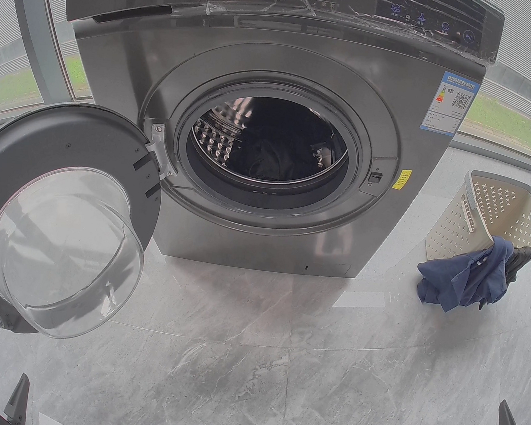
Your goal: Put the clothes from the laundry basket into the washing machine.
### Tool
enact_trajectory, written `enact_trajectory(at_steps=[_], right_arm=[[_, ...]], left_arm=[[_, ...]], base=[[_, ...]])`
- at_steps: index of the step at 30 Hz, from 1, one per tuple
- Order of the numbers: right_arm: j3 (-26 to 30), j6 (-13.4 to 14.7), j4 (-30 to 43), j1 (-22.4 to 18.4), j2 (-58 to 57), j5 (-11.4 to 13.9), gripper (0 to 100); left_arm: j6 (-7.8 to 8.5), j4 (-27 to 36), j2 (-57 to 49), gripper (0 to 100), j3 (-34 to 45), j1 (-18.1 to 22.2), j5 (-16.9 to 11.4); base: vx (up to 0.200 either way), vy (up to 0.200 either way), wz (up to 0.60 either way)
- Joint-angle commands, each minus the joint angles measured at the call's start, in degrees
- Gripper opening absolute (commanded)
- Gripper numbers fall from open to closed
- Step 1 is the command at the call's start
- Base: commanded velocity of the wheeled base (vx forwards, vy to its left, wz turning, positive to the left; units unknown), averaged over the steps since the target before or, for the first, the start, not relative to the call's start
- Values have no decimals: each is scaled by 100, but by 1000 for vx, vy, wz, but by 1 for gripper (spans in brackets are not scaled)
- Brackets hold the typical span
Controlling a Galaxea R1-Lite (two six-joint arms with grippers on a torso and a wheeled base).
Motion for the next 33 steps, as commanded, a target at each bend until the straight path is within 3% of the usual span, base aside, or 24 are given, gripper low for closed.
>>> enact_trajectory(at_steps=[1,4,19,28,33], right_arm=[[48,-10,-7,9,-82,15,100],[48,-18,-7,9,-82,7,100],[40,-18,-7,9,-82,15,100],[40,-18,-7,9,-82,15,100],[40,-18,-7,9,-82,15,100]], left_arm=[[28,26,-96,100,101,-7,-64],[10,26,-96,100,101,-7,-64],[1,18,-96,100,101,-7,-55],[10,18,-96,100,101,-7,-64],[10,18,-96,100,101,-7,-64]], base=[[0,0,0],[0,0,0],[0,-200,0],[0,0,0],[0,-200,0]])
